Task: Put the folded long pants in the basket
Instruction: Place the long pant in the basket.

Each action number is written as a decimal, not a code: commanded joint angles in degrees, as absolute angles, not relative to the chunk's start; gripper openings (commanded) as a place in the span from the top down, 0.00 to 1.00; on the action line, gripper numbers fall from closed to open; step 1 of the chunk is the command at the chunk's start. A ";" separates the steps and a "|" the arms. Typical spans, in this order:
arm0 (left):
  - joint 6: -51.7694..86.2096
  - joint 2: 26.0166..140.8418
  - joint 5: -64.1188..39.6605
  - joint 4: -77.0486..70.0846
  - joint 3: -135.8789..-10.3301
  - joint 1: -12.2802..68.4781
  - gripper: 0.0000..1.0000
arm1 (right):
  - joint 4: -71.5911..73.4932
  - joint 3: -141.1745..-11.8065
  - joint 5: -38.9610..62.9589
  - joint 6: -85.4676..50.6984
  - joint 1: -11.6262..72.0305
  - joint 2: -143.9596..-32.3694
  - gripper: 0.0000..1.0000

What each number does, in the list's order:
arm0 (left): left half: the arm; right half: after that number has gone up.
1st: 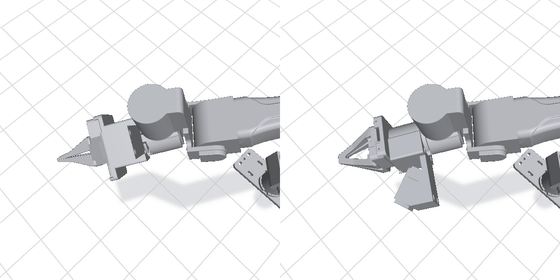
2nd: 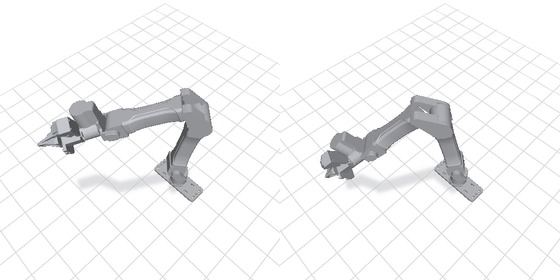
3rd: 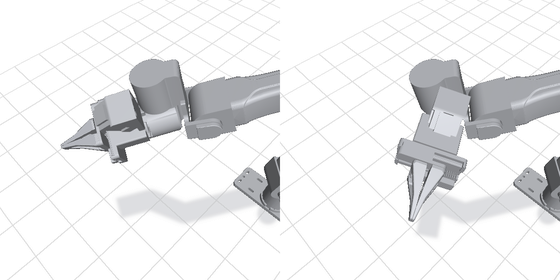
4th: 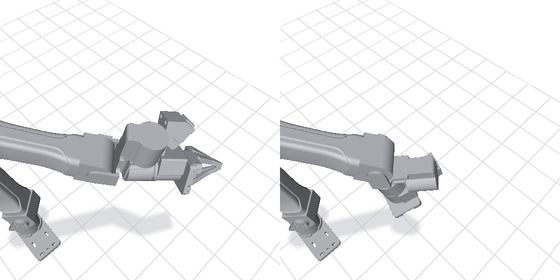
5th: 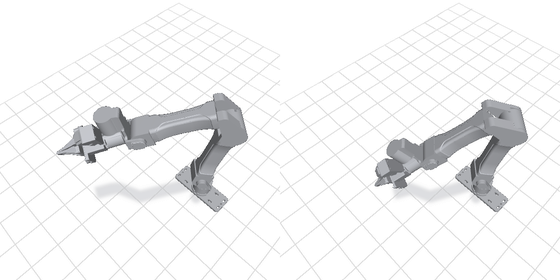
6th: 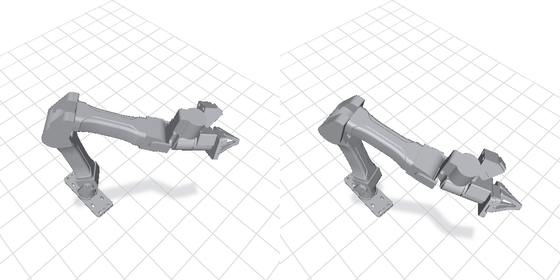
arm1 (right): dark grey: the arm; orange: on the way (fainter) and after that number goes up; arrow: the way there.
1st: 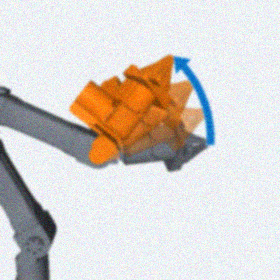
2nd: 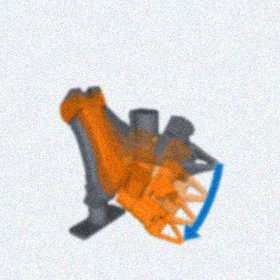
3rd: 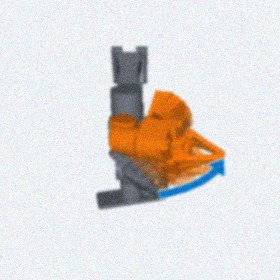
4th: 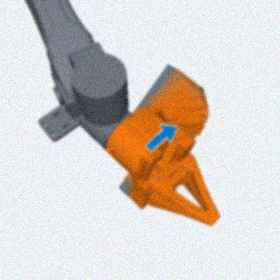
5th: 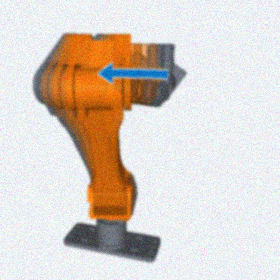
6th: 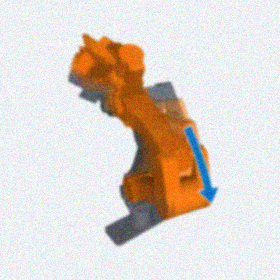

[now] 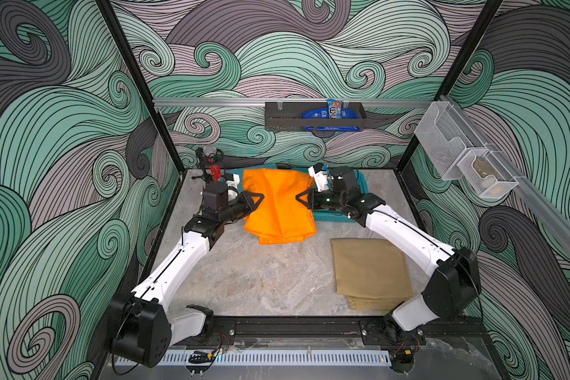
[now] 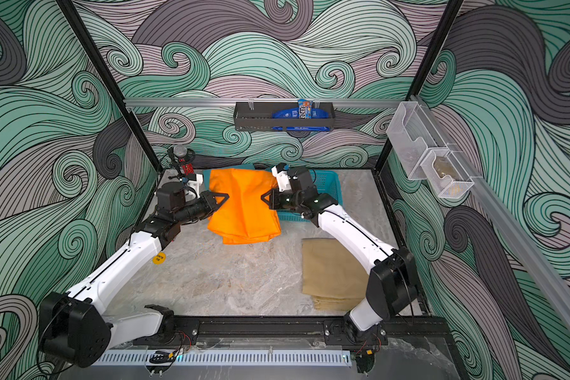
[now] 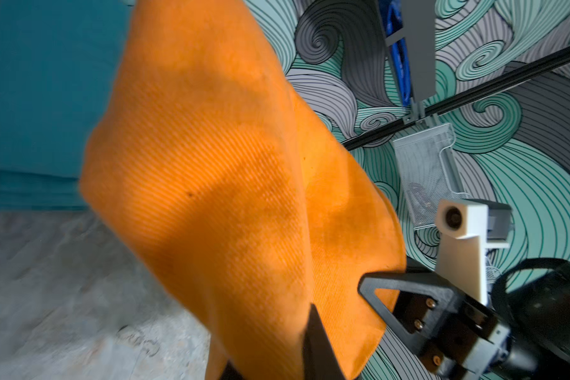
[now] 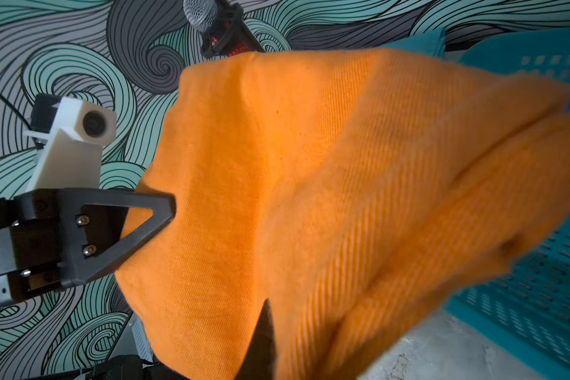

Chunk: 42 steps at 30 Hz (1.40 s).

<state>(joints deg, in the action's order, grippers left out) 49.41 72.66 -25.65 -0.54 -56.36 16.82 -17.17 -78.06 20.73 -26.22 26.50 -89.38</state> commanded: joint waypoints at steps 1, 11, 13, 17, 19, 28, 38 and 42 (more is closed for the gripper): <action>52.47 78.99 -27.08 -9.36 -63.27 21.12 1.00 | -16.94 -82.71 27.06 -23.71 19.17 -90.60 1.00; 51.77 103.70 -25.62 -11.82 -85.29 29.28 1.00 | -19.70 -86.83 28.30 -19.94 3.09 -97.14 1.00; 52.64 106.96 -25.00 -13.21 -87.50 29.53 1.00 | -19.90 -88.29 28.37 -19.79 0.84 -99.13 1.00; 53.67 113.49 -24.54 -13.38 -92.84 29.95 1.00 | -21.62 -92.55 26.61 -18.50 -1.67 -103.65 1.00; 52.56 116.76 -23.53 -11.41 -96.19 29.94 1.00 | -22.15 -93.96 25.44 -18.15 -2.31 -105.99 1.00; 49.84 128.56 -19.70 -6.84 -104.82 29.62 1.00 | -22.04 -94.13 19.89 -15.60 -2.46 -114.60 1.00; 45.41 133.72 -16.26 -2.65 -102.63 29.71 1.00 | -21.81 -90.46 11.27 -15.71 -2.28 -120.57 1.00; 42.45 136.50 -14.08 1.26 -105.92 29.66 1.00 | -21.75 -90.13 8.33 -15.44 -2.10 -121.85 1.00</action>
<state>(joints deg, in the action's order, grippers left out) 46.35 133.80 -16.43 -4.21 -103.57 30.24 -22.35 -91.00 14.31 -15.99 -1.45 -119.94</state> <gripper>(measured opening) 0.163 0.124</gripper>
